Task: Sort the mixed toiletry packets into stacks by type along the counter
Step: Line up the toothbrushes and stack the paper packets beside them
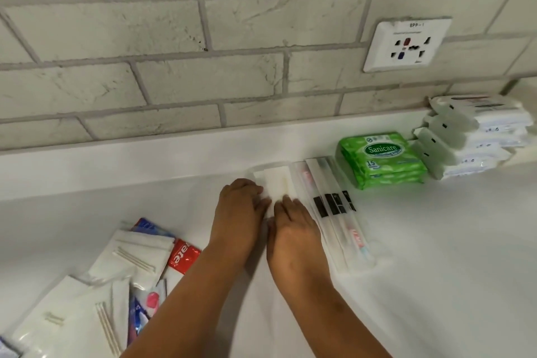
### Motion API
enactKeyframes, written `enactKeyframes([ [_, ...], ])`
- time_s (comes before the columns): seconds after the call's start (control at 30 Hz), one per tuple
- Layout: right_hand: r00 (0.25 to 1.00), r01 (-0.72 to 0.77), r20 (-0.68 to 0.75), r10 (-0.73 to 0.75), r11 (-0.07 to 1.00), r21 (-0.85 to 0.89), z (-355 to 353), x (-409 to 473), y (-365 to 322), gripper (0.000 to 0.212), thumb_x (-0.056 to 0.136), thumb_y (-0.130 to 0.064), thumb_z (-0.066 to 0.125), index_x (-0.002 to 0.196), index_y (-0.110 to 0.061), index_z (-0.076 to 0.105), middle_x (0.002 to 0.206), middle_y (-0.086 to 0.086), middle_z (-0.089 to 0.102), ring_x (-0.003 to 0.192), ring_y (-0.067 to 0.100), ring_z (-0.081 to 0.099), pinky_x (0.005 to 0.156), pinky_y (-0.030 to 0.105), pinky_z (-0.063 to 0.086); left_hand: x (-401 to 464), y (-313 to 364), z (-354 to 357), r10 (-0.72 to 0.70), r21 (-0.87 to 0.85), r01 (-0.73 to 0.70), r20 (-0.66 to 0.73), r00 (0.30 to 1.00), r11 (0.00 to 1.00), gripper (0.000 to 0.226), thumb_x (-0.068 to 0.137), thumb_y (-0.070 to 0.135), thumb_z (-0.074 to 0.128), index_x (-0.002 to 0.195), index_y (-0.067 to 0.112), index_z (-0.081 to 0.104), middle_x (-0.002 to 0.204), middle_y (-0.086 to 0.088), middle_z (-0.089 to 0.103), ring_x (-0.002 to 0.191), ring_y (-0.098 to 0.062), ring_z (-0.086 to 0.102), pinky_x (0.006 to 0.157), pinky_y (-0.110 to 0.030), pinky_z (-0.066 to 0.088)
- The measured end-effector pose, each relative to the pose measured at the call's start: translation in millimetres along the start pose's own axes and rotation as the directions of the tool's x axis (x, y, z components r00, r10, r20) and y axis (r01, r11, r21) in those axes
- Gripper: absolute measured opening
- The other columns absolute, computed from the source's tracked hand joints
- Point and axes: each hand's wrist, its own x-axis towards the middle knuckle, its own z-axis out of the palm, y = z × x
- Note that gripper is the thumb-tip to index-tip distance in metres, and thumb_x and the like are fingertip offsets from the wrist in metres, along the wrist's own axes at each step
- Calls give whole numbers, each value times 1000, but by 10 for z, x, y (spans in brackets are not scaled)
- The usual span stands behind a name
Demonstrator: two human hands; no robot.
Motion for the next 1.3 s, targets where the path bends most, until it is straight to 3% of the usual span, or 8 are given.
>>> enactKeyframes([
  [0.17, 999, 6, -34, -6, 1000, -2, -8, -13, 17, 37, 77, -7, 68, 113, 0, 66, 119, 19, 65, 112, 35, 61, 98, 43, 49, -1, 8, 10, 11, 26, -12, 32, 999, 1000, 28, 94, 29, 58, 117, 15, 66, 121, 1, 61, 113, -18, 53, 96, -19, 36],
  [0.33, 995, 41, -91, -38, 999, 28, -205, -92, -135, 44, 92, -28, 37, 118, -6, 64, 127, 14, 61, 125, 33, 53, 103, 44, 43, -124, -31, -362, -43, -31, 41, -86, 995, 999, 39, 94, 39, 55, 127, 20, 58, 128, 1, 56, 114, -19, 54, 100, -32, 45],
  [0.43, 994, 89, -69, -85, 994, 69, -259, -157, -332, 35, 92, -32, 48, 116, -13, 65, 126, 8, 62, 124, 31, 53, 102, 42, 41, -291, -225, -714, -91, 28, 97, -167, 982, 995, 34, 95, 41, 52, 123, 23, 60, 128, 5, 56, 118, -17, 48, 97, -26, 39],
  [0.57, 980, 181, 62, -190, 976, 125, -252, -278, -813, 35, 83, -40, 67, 113, -21, 67, 117, 0, 66, 112, 23, 60, 93, 36, 49, -588, -673, -1196, -277, 206, 317, -203, 939, 926, 37, 95, 43, 50, 127, 25, 58, 136, 2, 53, 122, -21, 47, 98, -33, 42],
  [0.7, 924, 266, 233, -303, 947, 178, -204, -284, -1184, 42, 91, -44, 54, 129, -25, 54, 128, -4, 55, 118, 18, 47, 99, 28, 39, -842, -1017, -1471, -468, 412, 473, -122, 875, 778, 62, 89, 61, 46, 134, 20, 46, 134, -5, 49, 121, -26, 46, 94, -39, 43],
  [0.8, 908, 251, 307, -284, 957, 144, -123, -220, -1320, 49, 92, -46, 51, 135, -22, 46, 132, -1, 50, 120, 20, 44, 100, 29, 39, -957, -1128, -1527, -492, 477, 477, -103, 865, 738, 76, 81, 74, 46, 134, 19, 45, 134, -5, 46, 122, -26, 43, 94, -40, 42],
  [1.13, 904, 151, 383, -189, 980, 129, -13, -132, -1385, 51, 84, -50, 60, 127, -25, 52, 127, -2, 53, 117, 18, 45, 98, 30, 40, -1002, -1236, -1597, -425, 311, 435, -105, 899, 845, 68, 76, 65, 62, 129, 24, 47, 131, 0, 48, 120, -22, 43, 93, -38, 39],
  [1.3, 910, 123, 373, -180, 978, 170, -1, -124, -1362, 49, 83, -51, 62, 124, -27, 53, 126, -4, 55, 116, 17, 47, 98, 28, 38, -985, -1245, -1647, -375, 30, 383, -143, 916, 923, 48, 82, 46, 68, 121, 25, 49, 119, 5, 59, 104, -16, 55, 88, -33, 44],
])
